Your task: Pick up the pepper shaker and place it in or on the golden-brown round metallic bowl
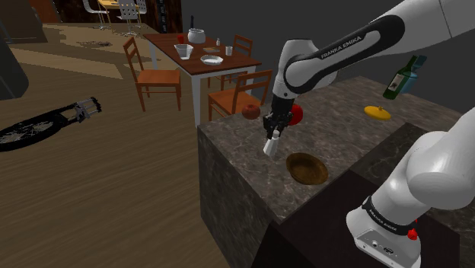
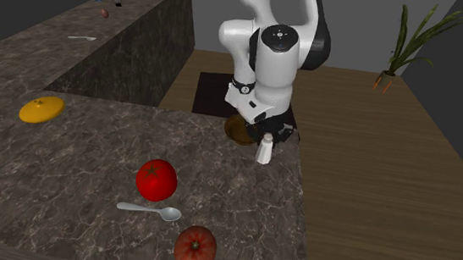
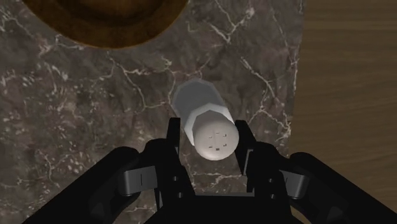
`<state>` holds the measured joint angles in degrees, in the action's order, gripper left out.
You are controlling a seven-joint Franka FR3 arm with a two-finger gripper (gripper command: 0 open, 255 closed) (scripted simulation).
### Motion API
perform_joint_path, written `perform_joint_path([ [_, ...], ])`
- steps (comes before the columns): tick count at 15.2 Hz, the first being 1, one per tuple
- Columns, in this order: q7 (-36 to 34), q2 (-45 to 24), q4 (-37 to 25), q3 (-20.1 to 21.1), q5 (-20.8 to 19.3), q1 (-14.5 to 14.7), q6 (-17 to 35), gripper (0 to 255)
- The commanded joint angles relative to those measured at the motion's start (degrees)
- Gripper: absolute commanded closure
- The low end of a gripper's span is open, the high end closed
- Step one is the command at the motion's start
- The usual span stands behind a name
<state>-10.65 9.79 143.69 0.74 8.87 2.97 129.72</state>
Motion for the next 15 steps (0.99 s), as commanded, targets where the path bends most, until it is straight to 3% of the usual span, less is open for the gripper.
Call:
perform_joint_path([
  [1, -0.25, 1.24, -0.50, -0.03, -0.22, -0.07, -1.76, 255],
  [12, -1.49, 6.05, -4.96, -0.12, -1.08, -0.31, -10.97, 255],
  [15, -0.79, 10.87, -1.46, -0.70, -1.45, -0.79, -12.39, 255],
])
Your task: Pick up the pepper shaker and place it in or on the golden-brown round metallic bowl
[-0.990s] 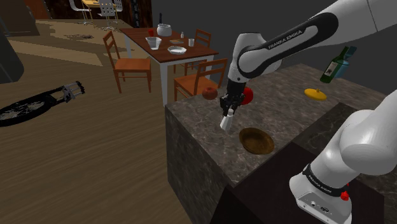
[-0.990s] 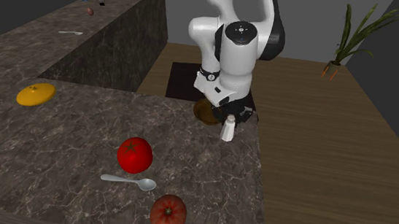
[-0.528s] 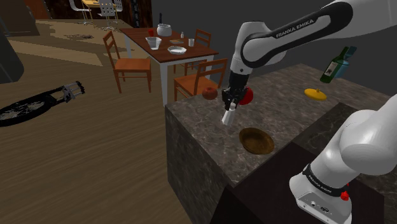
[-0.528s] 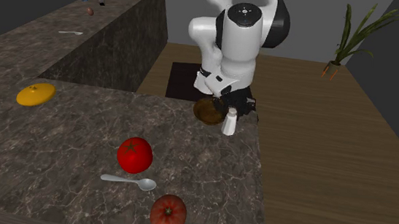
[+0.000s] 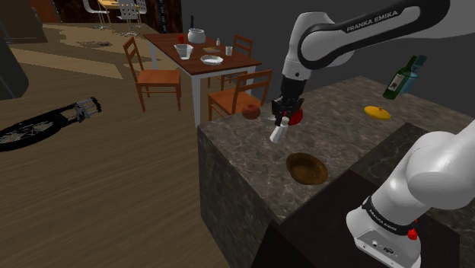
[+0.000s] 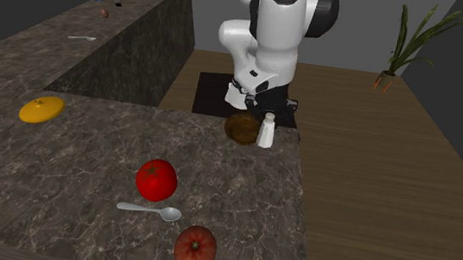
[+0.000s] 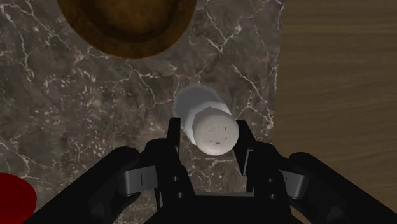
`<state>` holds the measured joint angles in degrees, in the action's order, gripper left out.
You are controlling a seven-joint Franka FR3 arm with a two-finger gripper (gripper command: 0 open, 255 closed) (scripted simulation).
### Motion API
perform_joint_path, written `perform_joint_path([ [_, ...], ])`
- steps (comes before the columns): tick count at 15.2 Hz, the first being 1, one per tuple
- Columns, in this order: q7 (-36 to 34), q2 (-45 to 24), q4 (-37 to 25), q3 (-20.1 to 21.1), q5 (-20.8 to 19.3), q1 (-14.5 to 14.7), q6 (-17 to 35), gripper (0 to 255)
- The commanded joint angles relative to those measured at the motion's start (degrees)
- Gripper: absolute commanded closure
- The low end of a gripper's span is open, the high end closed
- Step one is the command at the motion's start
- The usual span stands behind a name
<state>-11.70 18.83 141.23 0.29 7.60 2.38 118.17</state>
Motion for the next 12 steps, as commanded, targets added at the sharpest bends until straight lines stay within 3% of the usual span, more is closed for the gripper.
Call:
perform_joint_path([
  [1, 0.61, 4.28, 2.69, -0.56, -0.41, -0.47, -1.64, 255],
  [10, 4.08, 28.09, 15.07, -4.13, -4.22, -4.14, -13.50, 255],
  [12, 4.23, 27.74, 16.43, -4.18, -4.22, -4.15, -11.80, 255],
])
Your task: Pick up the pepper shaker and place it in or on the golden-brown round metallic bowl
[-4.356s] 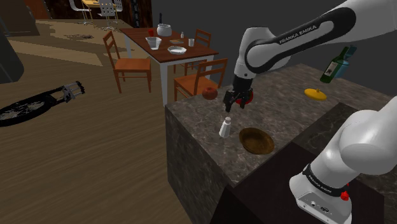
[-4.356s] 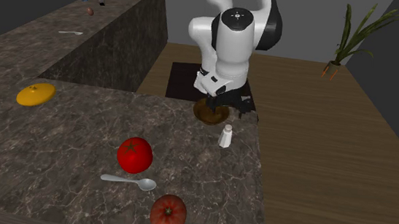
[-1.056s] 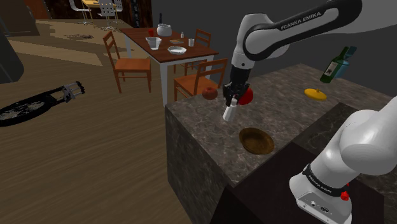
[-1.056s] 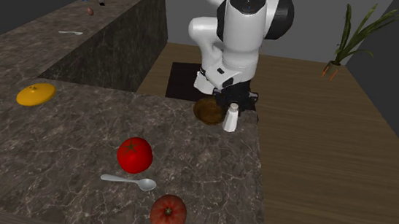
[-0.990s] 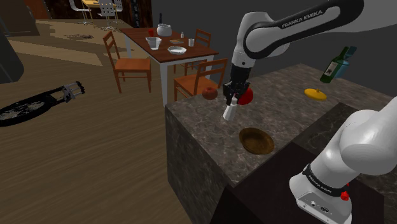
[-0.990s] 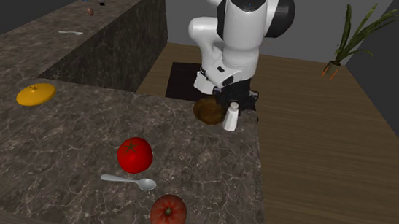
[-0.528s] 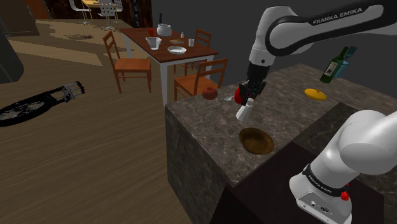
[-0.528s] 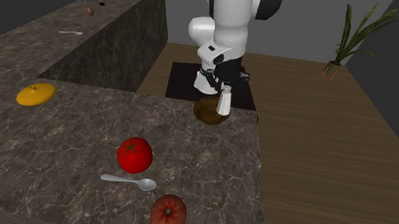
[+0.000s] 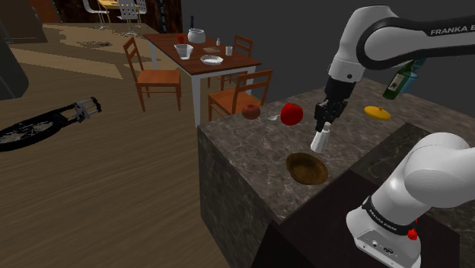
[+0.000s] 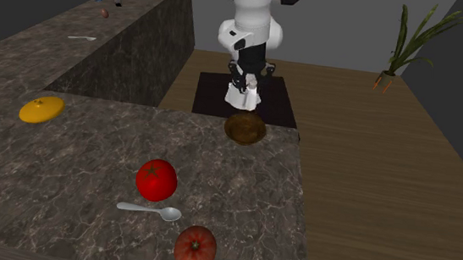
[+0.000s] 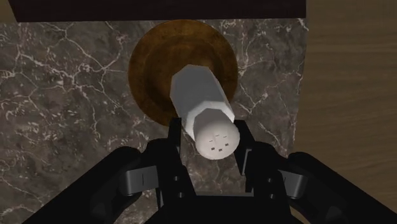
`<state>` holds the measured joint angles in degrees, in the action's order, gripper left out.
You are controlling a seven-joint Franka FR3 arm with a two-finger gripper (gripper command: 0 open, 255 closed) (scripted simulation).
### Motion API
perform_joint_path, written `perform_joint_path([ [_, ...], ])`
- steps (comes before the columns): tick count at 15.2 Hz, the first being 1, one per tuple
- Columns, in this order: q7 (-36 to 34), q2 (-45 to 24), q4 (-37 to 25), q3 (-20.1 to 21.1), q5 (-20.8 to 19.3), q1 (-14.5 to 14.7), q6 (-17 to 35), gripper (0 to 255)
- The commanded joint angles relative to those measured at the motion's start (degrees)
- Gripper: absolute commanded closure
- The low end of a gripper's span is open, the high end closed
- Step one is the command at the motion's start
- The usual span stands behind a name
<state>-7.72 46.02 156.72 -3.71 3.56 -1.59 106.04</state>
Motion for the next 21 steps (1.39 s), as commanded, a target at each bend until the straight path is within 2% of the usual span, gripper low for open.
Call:
perform_joint_path([
  [1, 0.33, 0.35, 1.61, -0.21, -0.17, -0.17, 1.20, 255],
  [18, 2.00, -7.06, 11.36, -0.84, 0.28, 0.15, 18.30, 255],
  [21, 2.00, -7.05, 11.36, -0.84, 0.28, 0.15, 18.30, 255],
])
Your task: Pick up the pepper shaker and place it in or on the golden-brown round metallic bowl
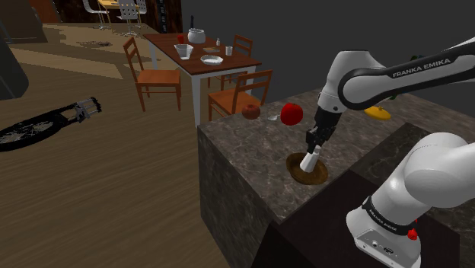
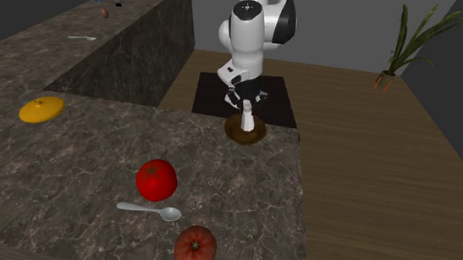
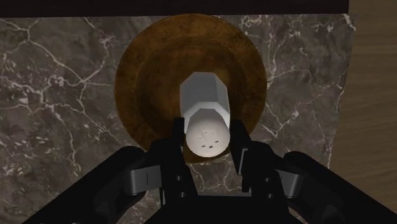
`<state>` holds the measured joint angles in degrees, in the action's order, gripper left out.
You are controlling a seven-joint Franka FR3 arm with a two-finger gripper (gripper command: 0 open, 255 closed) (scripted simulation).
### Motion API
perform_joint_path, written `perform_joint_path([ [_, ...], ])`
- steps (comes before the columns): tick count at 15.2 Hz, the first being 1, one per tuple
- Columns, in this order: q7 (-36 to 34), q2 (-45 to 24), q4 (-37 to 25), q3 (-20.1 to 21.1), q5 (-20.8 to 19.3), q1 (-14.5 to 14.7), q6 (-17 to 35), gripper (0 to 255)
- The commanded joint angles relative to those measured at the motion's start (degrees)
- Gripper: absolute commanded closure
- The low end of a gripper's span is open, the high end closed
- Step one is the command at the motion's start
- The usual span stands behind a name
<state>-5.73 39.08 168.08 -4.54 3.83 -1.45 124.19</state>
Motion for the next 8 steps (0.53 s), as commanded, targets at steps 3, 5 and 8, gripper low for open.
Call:
perform_joint_path([
  [3, 0.01, -0.12, 0.00, -0.01, 0.01, 0.01, 0.14, 255],
  [5, 0.01, -0.12, 0.00, -0.01, 0.01, 0.01, 0.14, 255],
  [8, 0.01, -0.11, 0.00, -0.01, 0.01, 0.01, 0.14, 0],
])
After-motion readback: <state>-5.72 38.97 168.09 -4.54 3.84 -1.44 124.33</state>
